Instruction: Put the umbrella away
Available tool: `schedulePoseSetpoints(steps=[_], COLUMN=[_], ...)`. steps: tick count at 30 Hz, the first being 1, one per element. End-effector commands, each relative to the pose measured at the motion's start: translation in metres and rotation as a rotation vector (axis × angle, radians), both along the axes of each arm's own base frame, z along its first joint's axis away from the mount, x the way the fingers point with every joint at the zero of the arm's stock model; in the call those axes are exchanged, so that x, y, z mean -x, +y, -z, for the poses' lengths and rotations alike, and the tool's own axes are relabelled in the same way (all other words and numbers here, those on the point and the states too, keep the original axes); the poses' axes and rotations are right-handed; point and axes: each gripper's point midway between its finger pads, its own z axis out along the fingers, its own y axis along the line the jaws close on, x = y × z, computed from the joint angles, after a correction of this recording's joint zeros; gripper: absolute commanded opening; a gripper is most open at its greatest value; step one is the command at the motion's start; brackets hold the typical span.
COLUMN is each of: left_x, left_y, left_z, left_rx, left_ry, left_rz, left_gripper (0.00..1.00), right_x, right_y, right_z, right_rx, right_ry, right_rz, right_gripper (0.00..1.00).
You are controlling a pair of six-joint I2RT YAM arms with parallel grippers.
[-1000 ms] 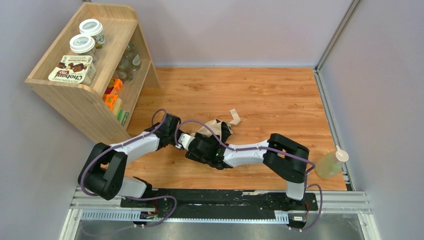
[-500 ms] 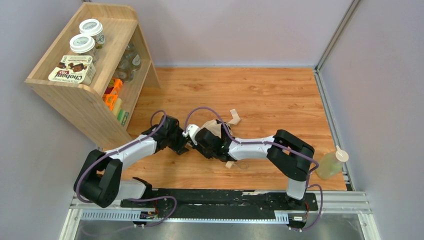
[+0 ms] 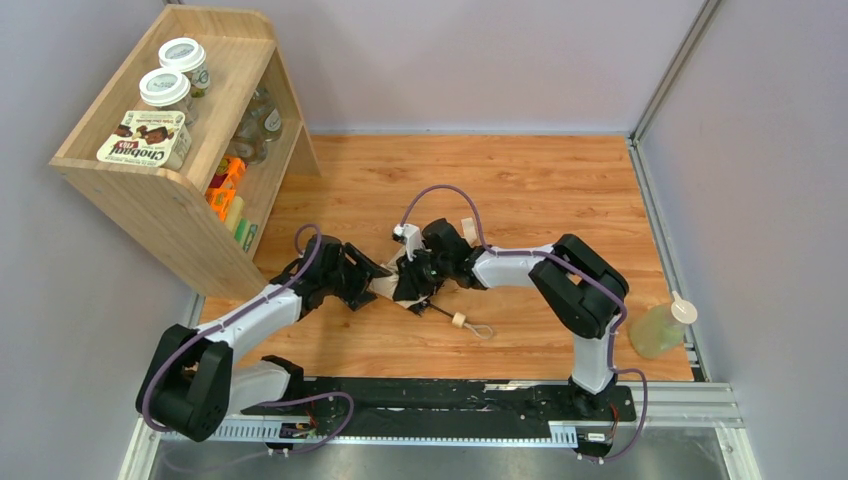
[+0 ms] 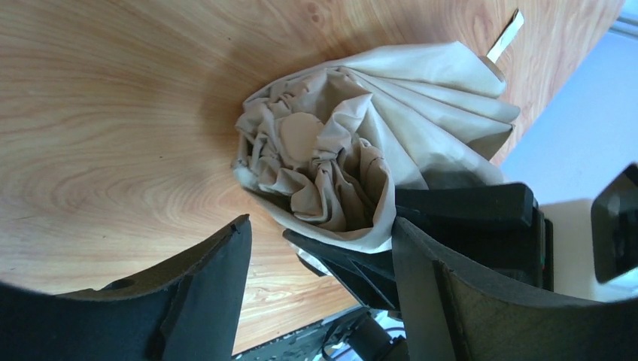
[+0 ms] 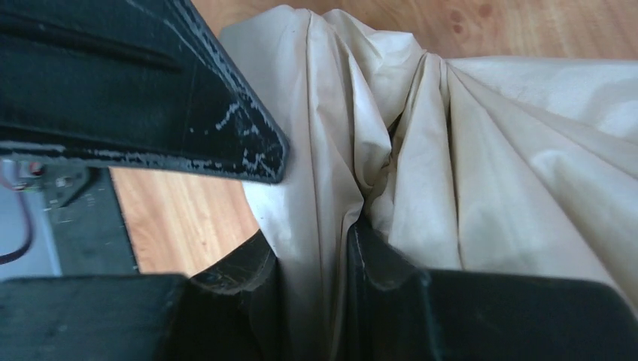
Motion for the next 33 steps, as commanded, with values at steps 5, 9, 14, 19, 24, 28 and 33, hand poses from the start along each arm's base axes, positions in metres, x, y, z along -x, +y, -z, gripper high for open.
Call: schedulePoseSetpoints(steps=[5,9,14,19,24,28,33], left_x=[-0.001,0.004,-0.010,-0.008,0.021,0.045,0.063], left_y=[-0.009,-0.008,-0.006,0.004,0.031,0.038,0.038], left_z=[-0.003,0.021,0.043,0.067,0.106,0.126,0.129], left_rx=[0.006,-0.023,-0.070,-0.159,-0.295,-0.309,-0.312], left_ry=[-0.058,0.006,-0.014,0.018,0.139,0.229,0.315], left_rz=[-0.011,-0.046,-0.058,-0.063,-0.070,-0.064,-0.034], left_gripper=[0.74,0.75,0.75,0.75,0.50,0.19,0.00], right_x=[0.083,0.074,0.073,0.076,0.075,0.069,0.050], right_y=[-0.072,-0.071,-0.069,-0.066,-0.060,-0.056,-0.049], right_z=[0.081,0.075,0.073,0.071,0.060,0.047,0.016], right_rx=[0.230,0.192,0.185,0.171,0.138,0.128,0.124], right_ry=[0.619,0.647,0.663,0.692,0.692,0.663,0.550], right_rz=[0.021,0.033,0.015,-0.009,-0.040,-0.056,-0.027], right_gripper=[0.00,0.00,0.00,0.00,0.00,0.00,0.08])
